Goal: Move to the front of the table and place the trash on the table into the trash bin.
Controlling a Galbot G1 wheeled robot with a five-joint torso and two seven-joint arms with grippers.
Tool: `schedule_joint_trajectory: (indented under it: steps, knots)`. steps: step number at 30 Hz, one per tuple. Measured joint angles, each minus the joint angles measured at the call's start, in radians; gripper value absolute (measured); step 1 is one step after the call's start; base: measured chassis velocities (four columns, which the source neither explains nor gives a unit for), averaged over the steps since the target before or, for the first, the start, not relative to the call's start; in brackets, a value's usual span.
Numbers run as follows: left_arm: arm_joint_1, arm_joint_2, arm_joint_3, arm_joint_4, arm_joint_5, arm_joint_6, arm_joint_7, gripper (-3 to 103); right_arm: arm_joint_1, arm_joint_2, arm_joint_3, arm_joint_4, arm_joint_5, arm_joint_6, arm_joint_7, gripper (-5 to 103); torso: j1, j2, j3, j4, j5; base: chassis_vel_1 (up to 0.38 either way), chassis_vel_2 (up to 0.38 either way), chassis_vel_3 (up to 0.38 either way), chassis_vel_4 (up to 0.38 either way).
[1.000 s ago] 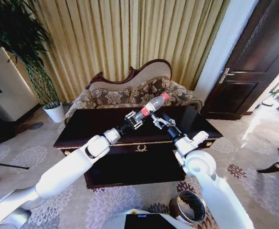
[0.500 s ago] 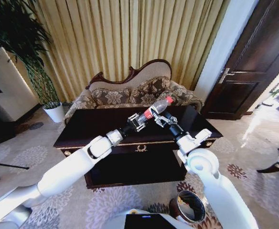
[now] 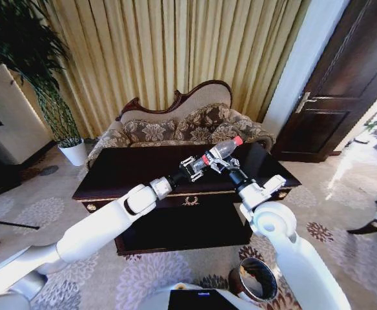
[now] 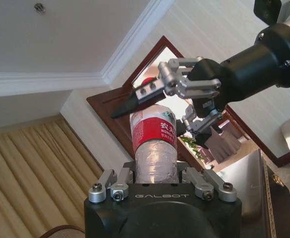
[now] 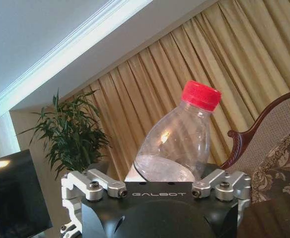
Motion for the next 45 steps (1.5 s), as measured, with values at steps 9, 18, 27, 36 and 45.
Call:
schedule_joint_trajectory:
  steps: [9,18,27,36,45]
  knots:
    - [-0.003,0.0,-0.001,0.004,0.0,-0.004,0.0,38,-0.004,0.001,-0.002,-0.005,-0.008,0.001,0.001,65,0.0,0.0,0.0,0.0,0.0,0.0,0.0,0.0,0.0]
    - [0.006,-0.002,-0.004,0.005,0.004,-0.001,-0.002,38,-0.018,0.003,0.002,-0.003,-0.018,0.002,-0.001,46,0.0,0.0,0.0,0.0,-0.0001,0.0,0.0,0.0,0.0]
    - [0.003,0.001,-0.004,-0.014,0.005,0.03,-0.038,42,-0.041,0.006,0.018,0.015,-0.02,0.005,-0.005,37,0.0,0.0,0.0,0.0,0.0,0.0,0.0,0.0,0.0]
    - [0.011,0.011,-0.031,-0.02,-0.001,0.046,-0.062,75,-0.058,0.006,0.065,0.031,-0.006,0.004,-0.007,28,0.0,0.0,0.0,0.0,0.0,0.0,0.0,0.0,0.0]
    - [0.074,0.06,-0.152,-0.065,-0.052,0.062,-0.089,100,-0.068,-0.003,0.184,0.026,0.018,0.004,0.0,27,0.0,0.0,0.0,0.0,-0.0004,0.0,0.0,0.0,0.0]
